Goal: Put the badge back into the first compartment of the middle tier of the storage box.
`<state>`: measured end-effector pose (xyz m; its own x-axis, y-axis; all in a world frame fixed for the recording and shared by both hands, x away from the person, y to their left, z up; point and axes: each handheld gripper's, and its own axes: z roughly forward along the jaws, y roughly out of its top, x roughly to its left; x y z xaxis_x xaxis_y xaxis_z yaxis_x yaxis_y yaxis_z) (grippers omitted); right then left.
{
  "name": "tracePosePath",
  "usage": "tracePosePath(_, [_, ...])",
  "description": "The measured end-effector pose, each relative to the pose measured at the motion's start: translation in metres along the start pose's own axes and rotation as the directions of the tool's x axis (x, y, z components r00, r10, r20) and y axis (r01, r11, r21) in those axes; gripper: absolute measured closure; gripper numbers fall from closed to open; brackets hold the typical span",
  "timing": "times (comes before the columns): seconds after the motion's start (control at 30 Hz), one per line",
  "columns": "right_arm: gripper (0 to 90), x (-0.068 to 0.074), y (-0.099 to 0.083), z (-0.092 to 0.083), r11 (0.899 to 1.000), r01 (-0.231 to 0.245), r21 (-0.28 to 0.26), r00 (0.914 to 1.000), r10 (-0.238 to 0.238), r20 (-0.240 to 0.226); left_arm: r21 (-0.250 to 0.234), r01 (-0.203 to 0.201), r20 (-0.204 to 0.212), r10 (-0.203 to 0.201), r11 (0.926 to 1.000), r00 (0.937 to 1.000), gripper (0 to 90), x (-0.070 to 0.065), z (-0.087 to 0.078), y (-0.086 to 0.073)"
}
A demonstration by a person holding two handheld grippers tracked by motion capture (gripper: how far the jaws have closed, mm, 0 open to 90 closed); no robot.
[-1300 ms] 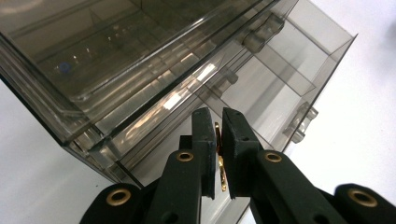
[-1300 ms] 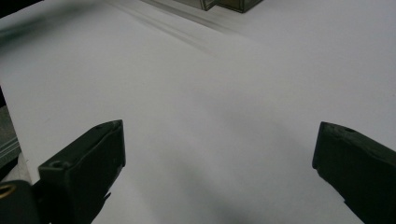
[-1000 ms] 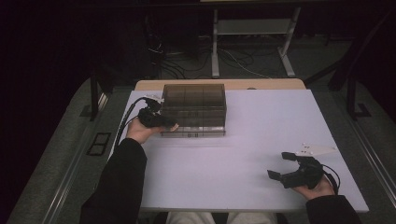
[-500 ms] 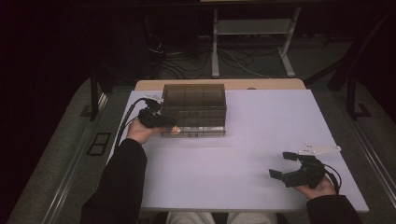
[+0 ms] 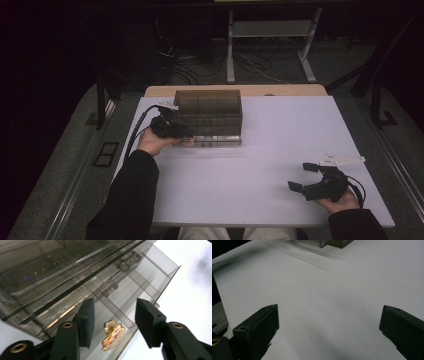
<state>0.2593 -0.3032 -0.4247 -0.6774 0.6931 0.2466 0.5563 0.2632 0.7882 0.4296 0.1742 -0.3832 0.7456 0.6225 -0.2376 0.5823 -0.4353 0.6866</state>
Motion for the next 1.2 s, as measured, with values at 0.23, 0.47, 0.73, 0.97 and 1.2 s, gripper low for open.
tracePosePath(0.23, [2.1, 0.000, 0.000, 0.000, 1.000, 0.002, -0.001, 1.0000, -0.002, 0.000, -0.006, -0.013, 0.008, 0.013, 0.9999, 0.9999, 37.8, -0.007, -0.003, 0.002])
tracePosePath(0.47, [2.1, 0.000, 0.000, -0.001, 1.000, 0.004, -0.002, 1.0000, -0.004, 0.000, -0.015, -0.029, 0.011, 0.029, 0.9995, 0.9995, 29.9, -0.016, -0.009, 0.003])
tracePosePath(0.73, [2.1, 0.000, 0.000, -0.001, 1.000, 0.004, -0.005, 1.0000, -0.004, 0.000, -0.002, -0.041, 0.009, 0.041, 0.9992, 0.9991, 17.5, -0.023, -0.016, 0.004])
tracePosePath(0.97, [2.1, 0.000, 0.001, -0.001, 1.000, 0.001, -0.007, 1.0000, -0.001, -0.001, 0.012, -0.051, -0.026, 0.051, 0.9986, 0.9983, 7.6, -0.030, -0.024, 0.001])
tracePosePath(1.2, [2.1, 0.001, 0.001, -0.002, 1.000, 0.003, -0.009, 1.0000, -0.003, -0.001, 0.017, -0.047, -0.040, 0.047, 0.9988, 0.9981, 0.0, -0.037, -0.031, -0.004])
